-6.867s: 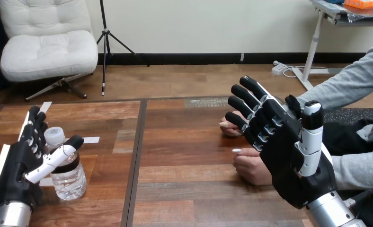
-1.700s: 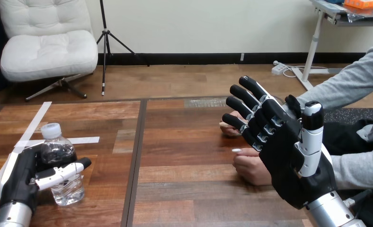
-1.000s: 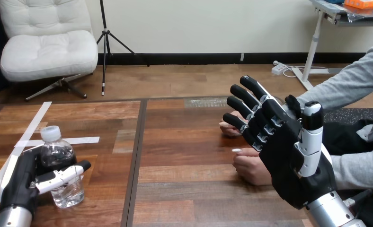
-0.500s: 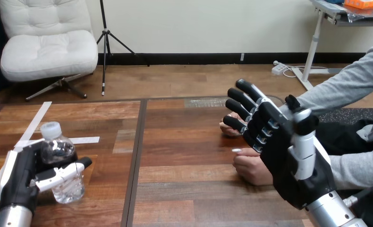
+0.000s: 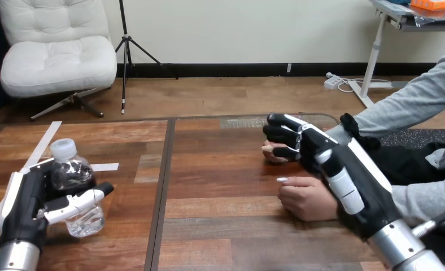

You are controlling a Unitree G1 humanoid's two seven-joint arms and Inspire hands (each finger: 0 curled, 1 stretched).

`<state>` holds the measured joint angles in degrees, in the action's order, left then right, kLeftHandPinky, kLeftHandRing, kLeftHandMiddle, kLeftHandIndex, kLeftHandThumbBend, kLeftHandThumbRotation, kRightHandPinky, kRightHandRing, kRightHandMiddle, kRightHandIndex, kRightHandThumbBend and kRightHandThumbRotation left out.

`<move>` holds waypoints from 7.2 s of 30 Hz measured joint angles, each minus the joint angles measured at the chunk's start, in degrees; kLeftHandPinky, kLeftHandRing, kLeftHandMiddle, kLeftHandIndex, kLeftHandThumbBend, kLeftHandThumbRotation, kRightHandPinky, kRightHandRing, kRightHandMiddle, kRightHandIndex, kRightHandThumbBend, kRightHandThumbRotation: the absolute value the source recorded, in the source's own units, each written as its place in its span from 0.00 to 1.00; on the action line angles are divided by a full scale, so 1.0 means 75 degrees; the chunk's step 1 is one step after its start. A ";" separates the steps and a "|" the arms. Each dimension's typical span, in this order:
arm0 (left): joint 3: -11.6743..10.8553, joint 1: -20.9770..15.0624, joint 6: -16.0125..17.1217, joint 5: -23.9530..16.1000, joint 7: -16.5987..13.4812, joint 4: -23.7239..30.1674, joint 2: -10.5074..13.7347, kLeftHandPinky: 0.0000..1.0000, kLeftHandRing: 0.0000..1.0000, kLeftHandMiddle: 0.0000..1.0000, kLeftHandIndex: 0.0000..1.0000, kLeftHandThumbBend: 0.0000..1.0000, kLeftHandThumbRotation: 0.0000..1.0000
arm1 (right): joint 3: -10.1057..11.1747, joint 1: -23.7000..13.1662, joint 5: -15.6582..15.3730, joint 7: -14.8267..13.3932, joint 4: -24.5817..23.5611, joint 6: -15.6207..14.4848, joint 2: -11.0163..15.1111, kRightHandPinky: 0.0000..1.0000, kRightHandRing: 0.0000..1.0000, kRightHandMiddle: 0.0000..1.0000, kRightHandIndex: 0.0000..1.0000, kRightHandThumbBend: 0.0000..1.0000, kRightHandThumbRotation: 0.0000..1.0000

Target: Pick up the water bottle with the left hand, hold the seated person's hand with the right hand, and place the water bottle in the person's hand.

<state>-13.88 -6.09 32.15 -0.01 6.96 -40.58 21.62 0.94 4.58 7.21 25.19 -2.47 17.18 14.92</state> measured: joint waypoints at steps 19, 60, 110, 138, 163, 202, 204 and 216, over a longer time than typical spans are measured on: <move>-0.0001 0.0079 0.0058 0.0362 0.0320 0.1130 -0.0026 0.34 0.39 0.43 0.44 0.63 0.00 | 0.0197 -0.1100 -0.1120 -0.0185 0.1957 0.1280 0.0754 0.79 0.83 0.84 0.83 0.99 0.78; 0.0000 0.0727 -0.0185 0.0857 0.1058 0.3533 -0.0060 0.29 0.34 0.39 0.40 0.69 0.00 | 0.0144 -0.2589 -0.3075 -0.1409 0.4666 0.2252 0.1994 0.71 0.79 0.82 0.83 0.82 0.66; -0.0015 0.0838 -0.0186 0.1133 0.1183 0.3645 -0.0223 0.28 0.34 0.39 0.40 0.67 0.00 | -0.0501 -0.3650 -0.3875 -0.2068 0.7282 0.2830 0.2590 0.73 0.83 0.85 0.85 0.89 0.67; -0.0029 0.0839 -0.0169 0.1199 0.1269 0.3635 -0.0226 0.28 0.34 0.39 0.40 0.65 0.00 | -0.1054 -0.4199 -0.4225 -0.1885 0.7944 0.2675 0.2869 0.73 0.83 0.86 0.86 1.00 0.60; -0.0040 0.0857 -0.0168 0.1253 0.1283 0.3632 -0.0250 0.27 0.33 0.38 0.40 0.66 0.00 | -0.1561 -0.4573 -0.4719 -0.1696 0.8169 0.2488 0.3218 0.75 0.85 0.87 0.86 1.00 0.56; -0.0040 0.0935 -0.0224 0.1382 0.1222 0.3656 -0.0311 0.27 0.34 0.38 0.39 0.63 0.00 | -0.2304 -0.5453 -0.5569 -0.1673 0.8538 0.2243 0.3484 0.79 0.85 0.85 0.84 1.00 0.32; -0.0040 0.0955 -0.0238 0.1380 0.1212 0.3659 -0.0310 0.28 0.34 0.38 0.39 0.62 0.00 | -0.2335 -0.5483 -0.5589 -0.1673 0.8542 0.2219 0.3484 0.79 0.85 0.85 0.84 1.00 0.31; -0.0040 0.1042 -0.0249 0.1384 0.1210 0.3659 -0.0312 0.28 0.34 0.38 0.39 0.63 0.00 | -0.2620 -0.5722 -0.5850 -0.1718 0.8625 0.2130 0.3484 0.80 0.85 0.84 0.84 1.00 0.31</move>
<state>-14.17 1.73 30.28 10.38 16.04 -13.13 19.28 -18.71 -38.33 -36.67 12.31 62.22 33.15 41.05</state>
